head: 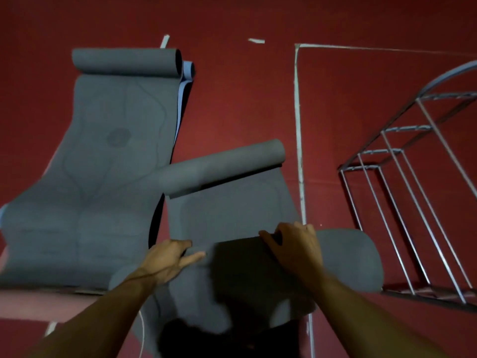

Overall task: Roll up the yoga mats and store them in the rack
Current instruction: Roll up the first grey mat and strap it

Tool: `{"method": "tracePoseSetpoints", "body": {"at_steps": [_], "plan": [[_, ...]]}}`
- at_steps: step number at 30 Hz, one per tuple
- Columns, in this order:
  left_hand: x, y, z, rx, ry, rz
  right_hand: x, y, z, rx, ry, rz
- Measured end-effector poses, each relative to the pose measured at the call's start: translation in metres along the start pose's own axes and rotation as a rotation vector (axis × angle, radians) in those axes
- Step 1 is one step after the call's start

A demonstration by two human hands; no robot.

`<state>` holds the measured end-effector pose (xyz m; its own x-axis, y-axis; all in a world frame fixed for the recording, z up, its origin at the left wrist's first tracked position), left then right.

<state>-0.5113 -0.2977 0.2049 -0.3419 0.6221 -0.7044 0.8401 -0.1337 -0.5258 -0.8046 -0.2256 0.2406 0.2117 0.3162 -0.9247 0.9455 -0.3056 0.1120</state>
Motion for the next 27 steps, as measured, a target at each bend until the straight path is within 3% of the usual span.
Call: {"method": "tracePoseSetpoints", "body": {"at_steps": [3, 5, 11, 18, 22, 27], "plan": [[0.031, 0.025, 0.009, -0.034, -0.175, -0.127, 0.039, -0.004, 0.018, -0.062, -0.083, -0.043], [0.051, 0.033, 0.017, -0.029, -0.197, -0.202, 0.055, -0.007, 0.020, -0.074, -0.142, -0.070], [0.041, 0.007, 0.000, 0.140, -0.313, -0.137, 0.033, -0.022, -0.033, -0.007, -0.418, -0.056], [-0.028, -0.056, -0.142, 0.279, -0.460, -0.089, -0.062, -0.005, -0.191, 0.053, -0.668, -0.036], [-0.056, -0.070, -0.227, 0.331, -0.503, -0.058, -0.082, 0.018, -0.276, 0.059, -0.744, -0.009], [-0.055, -0.058, -0.315, 0.313, -0.553, -0.048, -0.088, 0.045, -0.349, 0.036, -0.699, -0.062]]}}
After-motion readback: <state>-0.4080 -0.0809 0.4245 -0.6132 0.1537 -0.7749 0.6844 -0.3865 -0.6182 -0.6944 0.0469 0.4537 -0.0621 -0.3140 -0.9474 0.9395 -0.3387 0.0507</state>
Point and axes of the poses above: each hand's wrist, its own z-axis towards the middle knuckle, its own x-axis out of the palm, y = z × x, the point moved 10 cm from there along z, towards the middle knuckle, and after that the axes turned 13 degrees about -z, right-handed, at the moved point
